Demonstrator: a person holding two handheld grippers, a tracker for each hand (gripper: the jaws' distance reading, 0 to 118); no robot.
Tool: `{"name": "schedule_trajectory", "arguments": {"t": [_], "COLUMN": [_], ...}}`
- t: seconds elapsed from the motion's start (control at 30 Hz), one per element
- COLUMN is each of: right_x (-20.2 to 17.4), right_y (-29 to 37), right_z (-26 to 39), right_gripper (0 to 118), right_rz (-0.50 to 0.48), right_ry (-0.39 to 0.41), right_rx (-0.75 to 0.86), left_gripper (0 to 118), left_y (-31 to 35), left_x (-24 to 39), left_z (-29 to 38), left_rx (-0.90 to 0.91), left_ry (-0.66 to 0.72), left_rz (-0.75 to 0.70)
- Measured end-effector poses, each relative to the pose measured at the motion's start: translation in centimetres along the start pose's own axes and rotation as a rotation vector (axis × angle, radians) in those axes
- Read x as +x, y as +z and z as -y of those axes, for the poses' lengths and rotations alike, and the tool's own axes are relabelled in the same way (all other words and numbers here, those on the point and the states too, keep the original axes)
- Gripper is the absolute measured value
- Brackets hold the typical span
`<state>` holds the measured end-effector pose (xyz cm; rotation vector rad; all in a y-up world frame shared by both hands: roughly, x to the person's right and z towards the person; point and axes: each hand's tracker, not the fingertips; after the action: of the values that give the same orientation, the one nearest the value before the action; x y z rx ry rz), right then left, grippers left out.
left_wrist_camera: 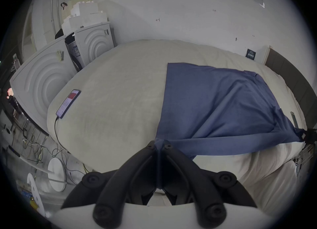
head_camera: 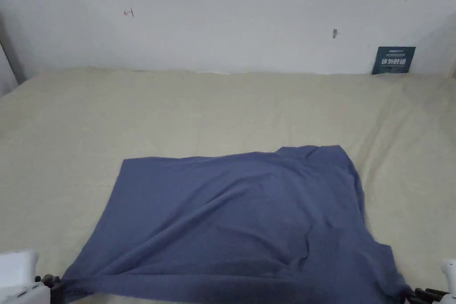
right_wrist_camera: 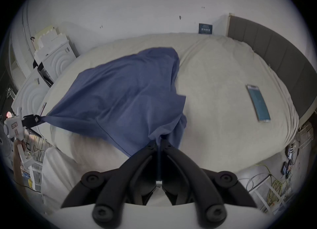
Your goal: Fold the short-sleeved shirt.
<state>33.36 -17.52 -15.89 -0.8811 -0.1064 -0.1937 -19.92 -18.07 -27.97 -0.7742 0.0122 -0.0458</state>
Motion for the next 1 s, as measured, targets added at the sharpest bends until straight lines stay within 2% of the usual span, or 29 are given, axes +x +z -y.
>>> {"name": "schedule_trajectory", "arguments": {"t": [0.17,0.23,0.27,0.3,0.33,0.37,0.4,0.43,0.53,0.6,0.67,0.73,0.77,0.83,0.87,0.9,0.93,0.97,1.0], "right_x": [0.1,0.0,-0.3,-0.4,-0.4,-0.4,-0.5,-0.6,-1.3,-2.4,-3.6,-4.9,-5.7,-6.9,-7.9,-8.4,-9.6,-10.0,-10.5], "right_y": [-1.4,-1.7,-1.8,-1.9,-2.0,-2.0,-1.9,-1.8,-0.4,0.6,1.7,3.0,3.9,4.6,4.2,3.9,3.6,3.0,2.1], "right_z": [1.5,1.8,1.7,1.5,1.5,1.4,1.5,1.5,1.7,1.4,1.2,1.2,1.2,1.4,1.8,2.1,2.6,3.0,3.4], "right_gripper": [7,7,7,10,24,52,94,106,107,107,107,106,105,100,89,58,28,28,21], "right_rz": [-0.002,-0.014,-0.016,-0.003,0.017,0.054,0.074,0.07,0.036,0.036,-0.017,-0.067,-0.101,-0.146,-0.138,-0.161,-0.212,-0.219,-0.221], "right_ry": [-0.031,-0.037,-0.031,-0.026,-0.023,-0.019,-0.003,0.016,0.042,0.024,0.014,0.014,0.03,0.08,0.089,0.099,0.082,0.043,0.008], "right_rx": [-0.027,-0.025,-0.02,-0.021,-0.024,-0.017,-0.022,-0.024,0.044,0.053,0.097,0.124,0.152,0.201,0.186,0.184,0.17,0.147,0.132], "left_gripper": [2,4,9,29,55,81,103,106,105,104,104,101,92,43,21,8,7,7,5], "left_y": [-1.2,-1.4,-1.6,-1.7,-1.8,-2.0,-1.9,-1.5,-0.1,1.7,3.2,4.6,5.2,5.7,5.7,5.1,4.6,4.3,4.0], "left_x": [0.5,0.2,-0.1,-0.2,-0.5,-0.6,-0.7,-0.6,-0.4,-0.5,-0.4,0.1,0.3,0.6,0.9,0.9,0.8,0.8,0.8], "left_z": [1.7,1.9,1.9,1.9,1.4,1.3,1.3,1.5,1.3,1.4,1.4,1.6,1.9,2.8,3.3,3.7,4.4,4.9,5.3], "left_rx": [-0.032,-0.006,0.002,-0.004,-0.022,-0.053,-0.046,-0.041,-0.022,0.007,0.049,0.038,0.044,0.033,0.028,0.018,-0.016,-0.041,-0.037], "left_ry": [-0.043,0.022,0.03,0.034,0.04,0.036,0.032,0.025,0.024,0.07,0.08,0.043,0.005,-0.028,-0.017,-0.015,-0.006,0.005,0.005], "left_rz": [0.016,0.029,0.045,0.048,0.046,0.057,0.061,0.063,0.074,0.195,0.274,0.229,0.195,0.171,0.153,0.144,0.142,0.153,0.159]}}
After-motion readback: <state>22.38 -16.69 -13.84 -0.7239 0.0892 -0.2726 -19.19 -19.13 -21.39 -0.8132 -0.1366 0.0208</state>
